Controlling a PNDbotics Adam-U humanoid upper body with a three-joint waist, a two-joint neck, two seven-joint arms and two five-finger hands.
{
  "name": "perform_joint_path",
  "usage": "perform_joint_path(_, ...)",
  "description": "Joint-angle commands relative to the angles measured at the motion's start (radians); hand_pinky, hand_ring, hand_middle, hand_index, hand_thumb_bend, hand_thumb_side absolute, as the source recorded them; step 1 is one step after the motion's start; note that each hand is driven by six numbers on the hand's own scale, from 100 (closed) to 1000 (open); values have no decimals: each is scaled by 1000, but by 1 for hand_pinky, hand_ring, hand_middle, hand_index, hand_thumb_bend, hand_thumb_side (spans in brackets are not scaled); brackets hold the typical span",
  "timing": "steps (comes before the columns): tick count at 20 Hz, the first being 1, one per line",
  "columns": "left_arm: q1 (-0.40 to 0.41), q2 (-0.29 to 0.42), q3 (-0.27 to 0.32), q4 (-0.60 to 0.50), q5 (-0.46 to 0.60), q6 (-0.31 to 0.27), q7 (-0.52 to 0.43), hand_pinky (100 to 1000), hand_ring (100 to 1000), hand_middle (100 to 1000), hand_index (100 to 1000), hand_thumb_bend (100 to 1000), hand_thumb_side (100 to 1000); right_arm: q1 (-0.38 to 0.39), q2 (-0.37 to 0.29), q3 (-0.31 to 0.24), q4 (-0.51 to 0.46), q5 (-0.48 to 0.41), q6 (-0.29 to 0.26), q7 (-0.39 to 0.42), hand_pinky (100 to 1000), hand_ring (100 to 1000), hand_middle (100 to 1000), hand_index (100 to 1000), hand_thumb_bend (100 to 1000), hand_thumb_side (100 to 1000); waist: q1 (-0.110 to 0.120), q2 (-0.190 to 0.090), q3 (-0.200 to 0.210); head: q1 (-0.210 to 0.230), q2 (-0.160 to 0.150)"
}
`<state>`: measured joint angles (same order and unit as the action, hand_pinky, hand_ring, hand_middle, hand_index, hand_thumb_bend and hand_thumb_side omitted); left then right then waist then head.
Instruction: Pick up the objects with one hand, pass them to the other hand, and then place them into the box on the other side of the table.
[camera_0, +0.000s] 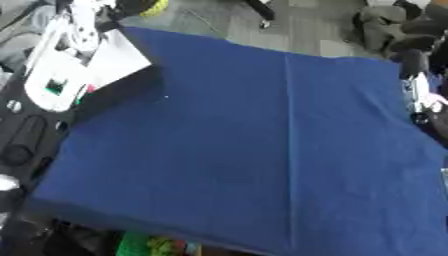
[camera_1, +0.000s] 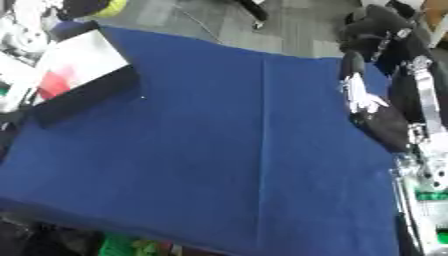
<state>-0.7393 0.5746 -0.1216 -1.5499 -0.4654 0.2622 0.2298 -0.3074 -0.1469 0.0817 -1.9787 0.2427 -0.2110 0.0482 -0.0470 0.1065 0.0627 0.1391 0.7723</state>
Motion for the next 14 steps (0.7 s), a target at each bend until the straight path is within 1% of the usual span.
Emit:
perform_joint_path(1,-4,105,53,64,-50,48,5,315,254,100,229,386,100,-7,4,0,-21,2,0,11,653,684,722,892,100,470,3,-10,-7,5,-2)
perform_joint_path(2,2,129,57,89,-65,63,8,313,252,100,230,322,100,-8,7,0,-21,1,1,14,653,684,723,891,100,470,2,-8,-11,3,-2)
perform_joint_path(3,11,153,61,114,-80,78,9,314,252,100,238,292,100,-10,9,1,-21,0,2,17,653,684,723,891,100,470,2,-7,-14,1,-2)
perform_joint_path(5,28,182,63,162,-110,108,1,318,257,126,254,313,100,-12,11,2,-21,-2,2,22,652,683,722,890,100,470,2,-5,-20,-4,-2)
perform_joint_path(7,39,193,51,209,-139,137,-16,323,261,150,273,354,108,-12,11,4,-21,-3,1,28,652,683,722,889,100,470,2,-5,-23,-13,-2)
perform_joint_path(8,41,195,40,233,-154,151,-26,335,278,190,307,390,132,-11,11,5,-21,-4,1,30,652,683,722,889,100,473,3,-6,-25,-19,-2)
perform_joint_path(9,45,195,27,257,-169,166,-38,402,346,284,390,411,187,-10,11,5,-21,-4,2,33,652,683,722,889,100,470,3,-6,-26,-27,-2)
perform_joint_path(10,50,192,12,281,-183,181,-51,463,406,354,457,425,222,-10,11,6,-21,-5,1,35,652,683,722,888,100,470,3,-7,-27,-33,-2)
perform_joint_path(11,51,186,-4,305,-198,196,-65,547,488,451,554,462,277,-10,11,7,-21,-5,0,37,652,683,722,888,100,470,3,-7,-29,-36,-2)
perform_joint_path(13,49,169,-37,353,-228,225,-94,615,556,520,635,478,317,-9,10,8,-21,-7,-2,40,652,682,722,887,100,470,3,-9,-31,-41,-2)
perform_joint_path(14,43,161,-50,376,-242,240,-109,648,603,575,685,505,340,-8,10,9,-21,-7,-2,42,652,683,722,887,100,470,3,-9,-32,-43,-2)
